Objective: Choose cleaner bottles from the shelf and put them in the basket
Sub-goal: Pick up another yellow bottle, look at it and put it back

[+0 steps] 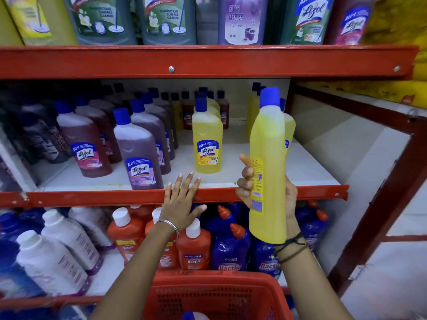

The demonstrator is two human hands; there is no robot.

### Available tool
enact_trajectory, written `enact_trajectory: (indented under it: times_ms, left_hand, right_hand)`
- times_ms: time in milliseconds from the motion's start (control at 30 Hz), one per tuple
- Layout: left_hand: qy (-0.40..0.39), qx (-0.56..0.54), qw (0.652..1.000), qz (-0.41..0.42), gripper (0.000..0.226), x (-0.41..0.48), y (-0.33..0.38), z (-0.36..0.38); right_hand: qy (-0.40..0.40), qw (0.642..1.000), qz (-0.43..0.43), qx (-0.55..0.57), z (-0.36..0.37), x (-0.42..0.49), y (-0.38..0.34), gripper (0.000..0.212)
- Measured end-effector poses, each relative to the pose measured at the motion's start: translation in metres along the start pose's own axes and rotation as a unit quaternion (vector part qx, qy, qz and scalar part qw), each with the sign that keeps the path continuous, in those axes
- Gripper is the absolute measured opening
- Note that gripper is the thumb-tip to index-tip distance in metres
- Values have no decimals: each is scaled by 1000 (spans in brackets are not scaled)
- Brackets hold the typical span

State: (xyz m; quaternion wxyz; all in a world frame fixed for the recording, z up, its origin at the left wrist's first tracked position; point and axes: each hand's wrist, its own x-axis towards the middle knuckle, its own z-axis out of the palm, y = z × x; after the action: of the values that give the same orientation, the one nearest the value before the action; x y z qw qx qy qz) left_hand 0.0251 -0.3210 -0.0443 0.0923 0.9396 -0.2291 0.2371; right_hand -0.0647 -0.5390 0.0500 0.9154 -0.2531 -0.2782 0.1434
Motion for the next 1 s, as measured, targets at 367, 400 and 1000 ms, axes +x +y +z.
enact_trajectory:
  times_ms: [367, 400, 1000]
  left_hand:
    - [8, -5, 1000, 2, 73, 0, -1, 3]
    - [8, -7, 1000, 2, 72, 0, -1, 3]
    - [22, -22, 1000, 0, 72, 1, -2, 8]
  right_hand:
    - [183, 931, -139, -284, -13, -5, -47, 72]
    - [190, 919, -151, -311, -15, -2, -54, 75]
    - [270, 846, -111, -445, -106, 3, -110, 82]
